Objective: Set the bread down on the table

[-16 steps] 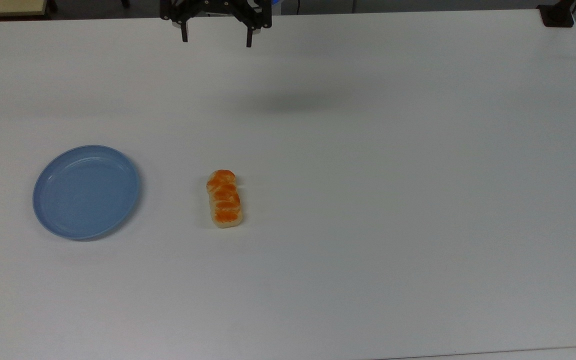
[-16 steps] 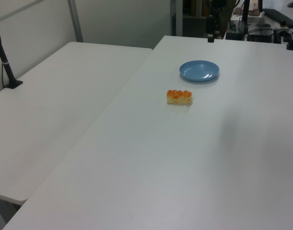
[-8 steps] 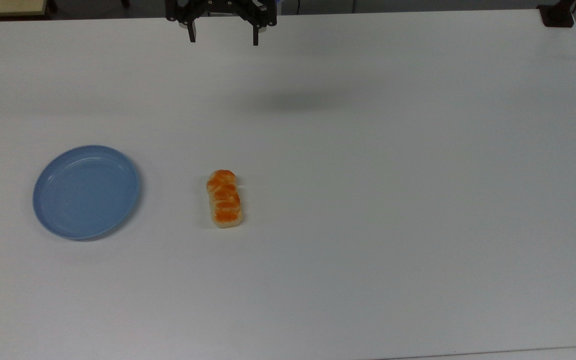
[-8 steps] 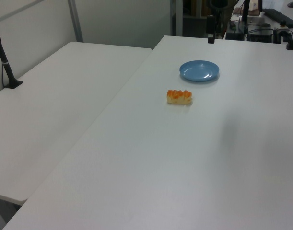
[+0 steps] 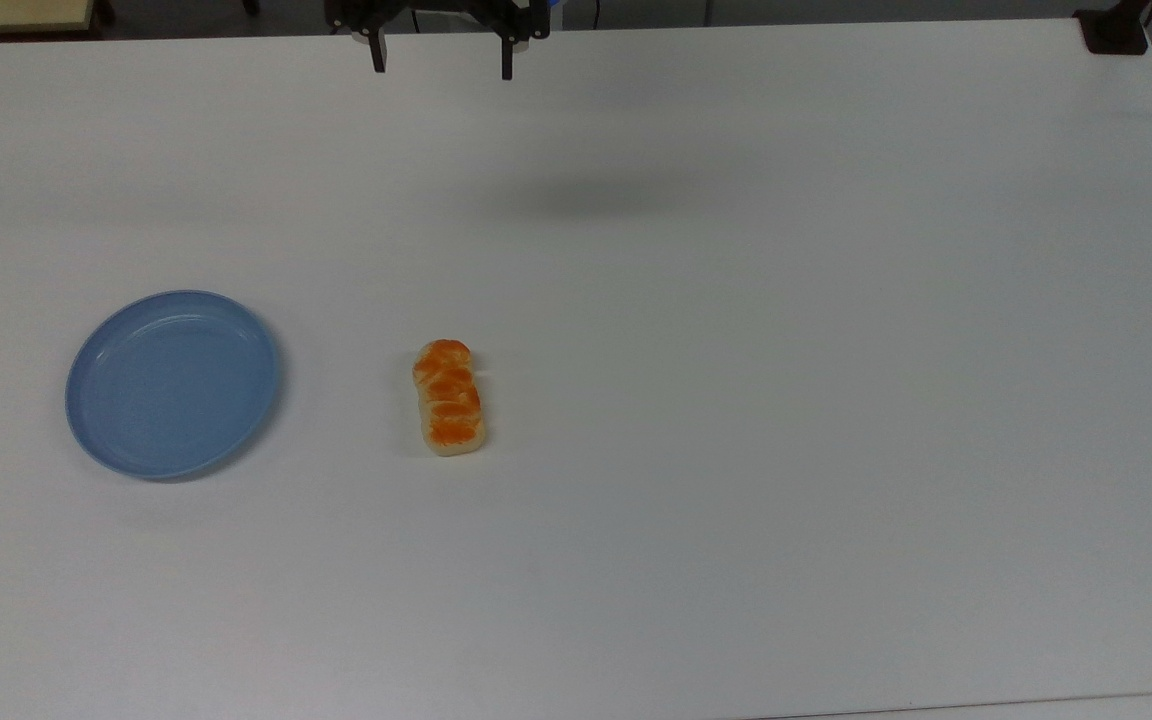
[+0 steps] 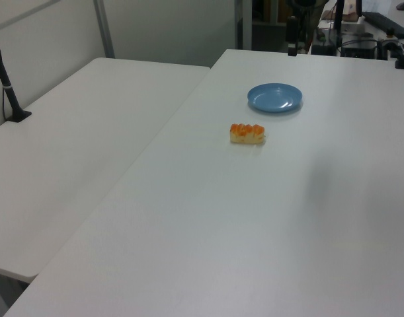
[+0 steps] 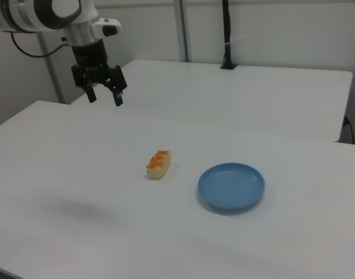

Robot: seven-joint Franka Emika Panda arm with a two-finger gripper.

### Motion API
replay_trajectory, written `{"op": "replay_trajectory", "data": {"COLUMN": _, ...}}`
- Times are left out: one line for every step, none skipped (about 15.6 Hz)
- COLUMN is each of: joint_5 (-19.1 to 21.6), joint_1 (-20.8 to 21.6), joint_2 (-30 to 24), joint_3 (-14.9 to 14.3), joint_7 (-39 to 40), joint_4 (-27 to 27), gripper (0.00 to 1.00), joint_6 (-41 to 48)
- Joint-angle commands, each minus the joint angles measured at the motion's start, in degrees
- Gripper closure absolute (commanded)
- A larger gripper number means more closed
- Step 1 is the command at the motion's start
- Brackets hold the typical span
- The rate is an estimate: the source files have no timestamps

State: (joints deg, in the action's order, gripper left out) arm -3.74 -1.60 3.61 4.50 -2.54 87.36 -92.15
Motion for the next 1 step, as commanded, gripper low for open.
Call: {"op": "replay_trajectory", "data": {"joint_5": 1.1, "joint_1": -0.51, "joint_2": -2.11, "joint_3": -0.19, "joint_7": -0.54, "joint_4": 1.58, "gripper": 0.0, "joint_6": 1.45}}
